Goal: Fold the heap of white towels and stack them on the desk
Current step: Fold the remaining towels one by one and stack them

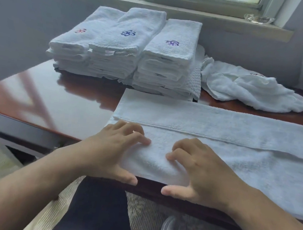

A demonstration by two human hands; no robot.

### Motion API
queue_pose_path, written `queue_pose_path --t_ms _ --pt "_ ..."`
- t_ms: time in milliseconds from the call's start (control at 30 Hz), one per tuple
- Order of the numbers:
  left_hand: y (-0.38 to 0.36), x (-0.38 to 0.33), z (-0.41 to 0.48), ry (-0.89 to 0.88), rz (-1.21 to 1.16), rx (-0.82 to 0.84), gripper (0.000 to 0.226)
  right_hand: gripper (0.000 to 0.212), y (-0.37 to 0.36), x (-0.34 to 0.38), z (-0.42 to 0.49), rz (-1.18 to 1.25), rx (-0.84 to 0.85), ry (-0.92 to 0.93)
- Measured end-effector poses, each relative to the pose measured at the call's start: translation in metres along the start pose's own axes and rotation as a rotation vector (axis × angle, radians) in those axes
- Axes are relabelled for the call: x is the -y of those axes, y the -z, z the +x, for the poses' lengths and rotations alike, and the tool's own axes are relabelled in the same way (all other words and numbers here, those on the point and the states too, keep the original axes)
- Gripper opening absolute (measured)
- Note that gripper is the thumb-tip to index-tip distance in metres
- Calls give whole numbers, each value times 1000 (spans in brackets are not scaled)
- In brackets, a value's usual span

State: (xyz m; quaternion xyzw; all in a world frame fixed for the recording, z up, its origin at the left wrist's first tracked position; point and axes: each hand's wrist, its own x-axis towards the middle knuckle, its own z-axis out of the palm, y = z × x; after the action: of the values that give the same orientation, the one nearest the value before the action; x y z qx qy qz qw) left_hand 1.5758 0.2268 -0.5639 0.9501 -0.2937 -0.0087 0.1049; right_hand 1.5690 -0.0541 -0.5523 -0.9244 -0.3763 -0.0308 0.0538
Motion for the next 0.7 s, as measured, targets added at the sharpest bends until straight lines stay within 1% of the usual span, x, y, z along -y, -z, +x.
queue_pose_path --t_ms 67,133,200,233,300,333,400,467,600,633,700 --pt "0 -2 -1 -5 70 -6 88 67 -1 0 -3 -76 30 32" --pt "0 -5 -2 -19 107 -40 81 58 -3 2 -6 -125 -18 51" --pt "-1 -7 -4 -28 133 -47 82 55 -5 3 -10 -158 -90 70" --pt "-2 -7 -5 -26 155 -33 87 60 -7 3 -12 -178 -116 82" --pt "-6 -8 -8 -15 218 -13 99 76 -10 4 -14 -251 -116 101" --pt "-8 -9 -8 -12 249 -19 101 81 -11 4 -15 -275 -117 105" --pt "-12 -13 -10 -9 295 -59 97 80 -13 4 -17 -280 -141 111" --pt "-14 -17 -12 -6 299 -89 89 68 -13 3 -20 -255 -190 119" --pt "-1 -18 -11 -4 148 -163 60 21 -5 4 -22 -199 -384 139" --pt "6 -18 -9 -3 131 -191 51 15 -1 2 -21 -211 -408 116" --pt "19 -16 -2 25 139 -255 35 17 12 -4 -19 -255 -396 14"
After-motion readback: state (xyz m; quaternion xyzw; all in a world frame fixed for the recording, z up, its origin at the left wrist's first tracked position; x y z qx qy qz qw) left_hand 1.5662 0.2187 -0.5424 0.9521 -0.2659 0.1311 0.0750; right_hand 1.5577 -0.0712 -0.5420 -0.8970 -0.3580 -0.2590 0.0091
